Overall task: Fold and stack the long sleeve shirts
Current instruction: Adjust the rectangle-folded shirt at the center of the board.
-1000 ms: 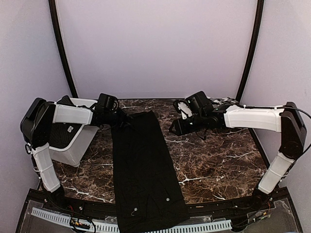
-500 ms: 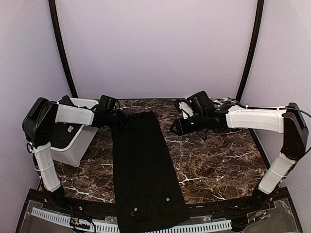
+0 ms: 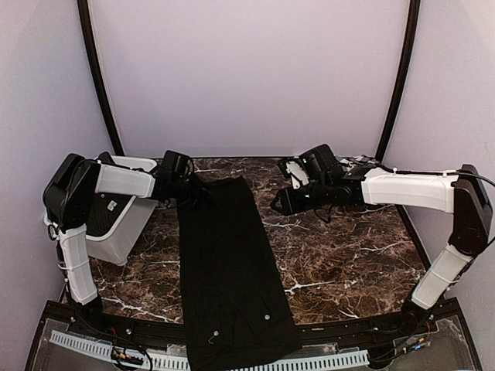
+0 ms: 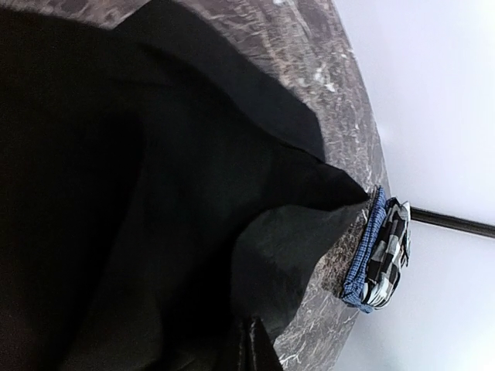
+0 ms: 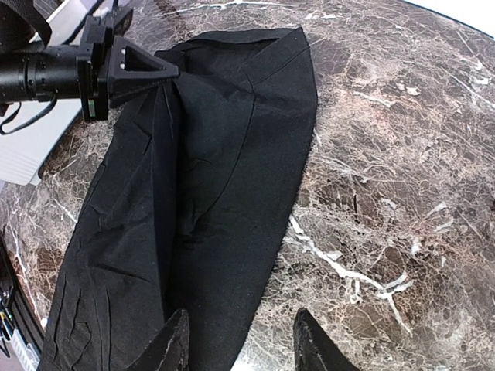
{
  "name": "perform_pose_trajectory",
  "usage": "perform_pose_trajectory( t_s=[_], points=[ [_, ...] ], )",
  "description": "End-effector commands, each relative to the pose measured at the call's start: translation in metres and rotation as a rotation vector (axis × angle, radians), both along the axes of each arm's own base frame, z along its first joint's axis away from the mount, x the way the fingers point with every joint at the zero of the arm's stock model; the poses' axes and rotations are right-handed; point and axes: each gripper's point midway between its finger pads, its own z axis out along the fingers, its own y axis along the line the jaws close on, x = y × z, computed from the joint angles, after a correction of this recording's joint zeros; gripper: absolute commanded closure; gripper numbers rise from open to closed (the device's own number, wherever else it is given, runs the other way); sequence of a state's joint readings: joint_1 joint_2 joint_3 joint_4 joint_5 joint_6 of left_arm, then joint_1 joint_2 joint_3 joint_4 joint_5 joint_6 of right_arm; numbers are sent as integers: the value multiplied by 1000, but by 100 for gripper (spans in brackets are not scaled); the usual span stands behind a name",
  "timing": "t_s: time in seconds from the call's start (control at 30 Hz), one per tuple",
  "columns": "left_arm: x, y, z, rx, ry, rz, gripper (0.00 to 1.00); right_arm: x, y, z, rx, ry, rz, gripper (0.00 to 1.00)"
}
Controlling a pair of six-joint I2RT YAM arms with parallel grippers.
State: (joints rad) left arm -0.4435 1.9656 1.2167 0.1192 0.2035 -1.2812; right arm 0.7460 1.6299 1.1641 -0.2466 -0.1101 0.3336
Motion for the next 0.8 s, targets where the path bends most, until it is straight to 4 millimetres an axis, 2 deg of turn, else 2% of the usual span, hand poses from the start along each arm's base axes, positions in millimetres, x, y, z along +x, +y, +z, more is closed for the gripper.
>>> perform_pose_trajectory(
  t_s=[0.0,0.03,0.1,0.23,0.3,0.33,0.37,0.4,0.47,0.5,0.63,0.77],
  points=[
    [12,-10,23,78,-108,-94,100,2,-3,12,30,-26,-16,57],
    [15,-12,29,109,-138,-124,100,2,-2,12,30,-27,-16,57],
    [15,-13,29,169,-150,-174,100,2,-3,11,30,-26,-17,57],
    [7,-8,12,279,-96,-260,100,3,0,10,32,-21,-11,57],
    [3,-3,2,331,-69,-284,96,3,1,8,32,-17,-9,57],
    [4,2,-2,367,-68,-286,87,3,1,8,32,-17,-9,57],
    [2,6,-6,390,-51,-286,81,3,2,8,34,-15,-8,57],
    [3,9,-7,420,-58,-287,71,4,2,8,36,-14,-7,57],
    [7,13,-7,455,-67,-293,59,4,3,7,38,-10,-5,57],
    [8,13,-6,464,-72,-299,57,3,3,7,40,-9,-4,57],
    [24,10,13,500,-142,-320,49,3,3,7,37,-8,-3,57],
    [44,-2,47,517,-265,-371,46,3,2,6,34,-8,-8,57]
  ],
)
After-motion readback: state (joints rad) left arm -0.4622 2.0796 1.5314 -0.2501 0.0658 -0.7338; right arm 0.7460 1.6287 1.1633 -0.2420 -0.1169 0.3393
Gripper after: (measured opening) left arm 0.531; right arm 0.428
